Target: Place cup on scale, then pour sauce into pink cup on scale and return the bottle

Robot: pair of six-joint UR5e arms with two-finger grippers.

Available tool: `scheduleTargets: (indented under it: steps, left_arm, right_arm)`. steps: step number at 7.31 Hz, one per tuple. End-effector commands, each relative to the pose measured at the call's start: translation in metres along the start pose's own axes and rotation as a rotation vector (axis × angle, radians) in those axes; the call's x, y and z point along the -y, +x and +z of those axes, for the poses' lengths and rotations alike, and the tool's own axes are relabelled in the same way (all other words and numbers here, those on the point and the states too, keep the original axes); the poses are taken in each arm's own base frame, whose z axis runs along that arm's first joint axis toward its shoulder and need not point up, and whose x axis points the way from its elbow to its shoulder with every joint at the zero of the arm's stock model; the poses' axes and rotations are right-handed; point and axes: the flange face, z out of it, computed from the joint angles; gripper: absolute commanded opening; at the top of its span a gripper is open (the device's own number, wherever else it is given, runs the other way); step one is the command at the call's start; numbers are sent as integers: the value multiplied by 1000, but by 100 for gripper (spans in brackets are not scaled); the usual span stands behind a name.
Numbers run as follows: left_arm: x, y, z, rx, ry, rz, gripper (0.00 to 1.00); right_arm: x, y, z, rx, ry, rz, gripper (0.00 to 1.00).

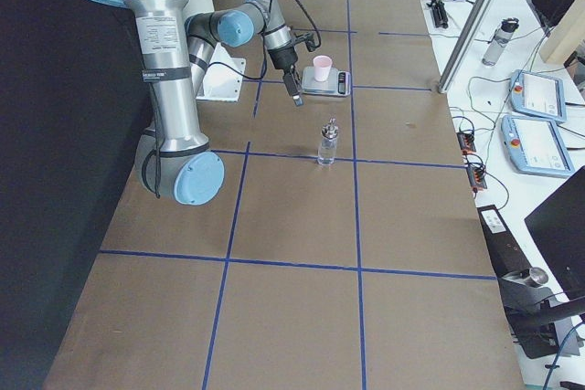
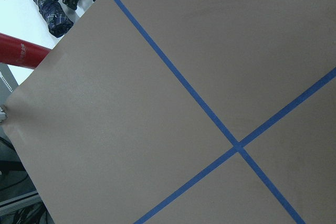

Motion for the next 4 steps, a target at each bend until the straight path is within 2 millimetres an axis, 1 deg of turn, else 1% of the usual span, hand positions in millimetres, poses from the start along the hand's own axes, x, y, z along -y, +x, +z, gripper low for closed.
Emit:
scheduleTargets:
  steps: [1,2,3,4]
  left_arm:
    - [-1,0,1,-3,-1,-1,100]
    - [-1,0,1,-4,0,0,100]
    - [-3,0,3,-8,-4,-3,100]
    - [-5,-1,6,-17,-9,-3,100]
  right_arm:
    - [43,67,33,5,-90,-86,100]
    - [65,110,49,75,-121,-128,100]
    - [77,149,69,120,-170,-168,100]
    - [81,177,86,154,-211,-195,100]
